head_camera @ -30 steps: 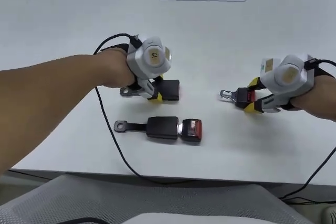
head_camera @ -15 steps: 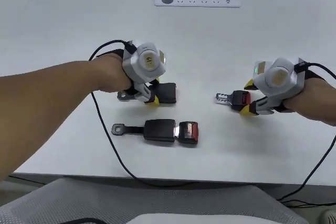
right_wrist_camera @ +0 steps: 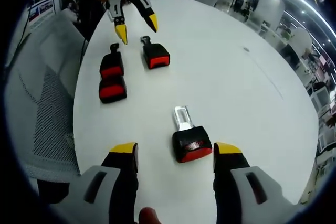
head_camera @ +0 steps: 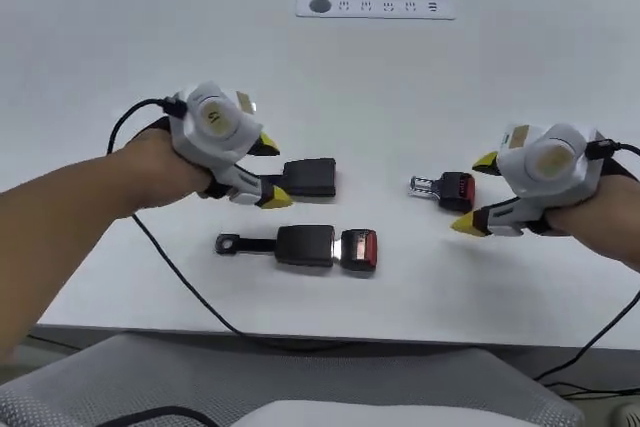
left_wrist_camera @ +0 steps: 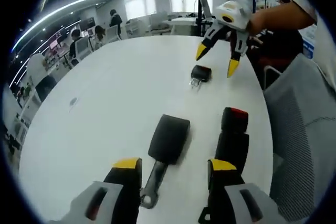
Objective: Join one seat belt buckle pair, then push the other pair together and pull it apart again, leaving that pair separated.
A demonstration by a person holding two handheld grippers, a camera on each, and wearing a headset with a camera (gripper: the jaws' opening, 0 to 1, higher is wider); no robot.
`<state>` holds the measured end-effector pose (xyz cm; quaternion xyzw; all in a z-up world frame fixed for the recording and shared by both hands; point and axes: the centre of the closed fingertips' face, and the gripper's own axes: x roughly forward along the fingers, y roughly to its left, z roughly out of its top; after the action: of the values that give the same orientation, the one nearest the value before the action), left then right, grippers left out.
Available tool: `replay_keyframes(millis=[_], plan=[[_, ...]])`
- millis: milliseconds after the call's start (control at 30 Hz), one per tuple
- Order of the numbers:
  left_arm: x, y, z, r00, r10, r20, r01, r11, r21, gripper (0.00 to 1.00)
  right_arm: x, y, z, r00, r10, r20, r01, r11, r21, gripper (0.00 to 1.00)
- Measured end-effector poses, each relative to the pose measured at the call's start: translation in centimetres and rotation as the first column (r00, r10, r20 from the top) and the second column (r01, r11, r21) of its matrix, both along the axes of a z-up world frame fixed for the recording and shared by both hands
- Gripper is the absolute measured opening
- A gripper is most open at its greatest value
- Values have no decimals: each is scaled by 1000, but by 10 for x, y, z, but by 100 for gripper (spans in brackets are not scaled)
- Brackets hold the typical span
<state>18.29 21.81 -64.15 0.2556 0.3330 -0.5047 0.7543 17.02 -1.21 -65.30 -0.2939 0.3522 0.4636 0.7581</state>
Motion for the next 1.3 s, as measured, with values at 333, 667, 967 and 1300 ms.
replay_keyframes(millis=[333, 667, 967, 1300], plan=[[-44, 32, 12, 989, 147, 18, -146, 988, -50, 73, -39, 3, 16, 998, -66, -10, 67, 992, 103, 72], [-74, 60, 15, 976, 217, -1, -217, 974, -67, 87, -60, -18, 17, 989, -145, -35, 148, 980, 134, 80], [-89, 72, 17, 960, 277, -32, -279, 954, -115, 95, -60, -24, 21, 981, -191, -18, 191, 967, 166, 93], [-96, 75, 20, 944, 329, -31, -330, 935, -133, 100, -67, -18, 26, 976, -217, -23, 218, 961, 169, 100]])
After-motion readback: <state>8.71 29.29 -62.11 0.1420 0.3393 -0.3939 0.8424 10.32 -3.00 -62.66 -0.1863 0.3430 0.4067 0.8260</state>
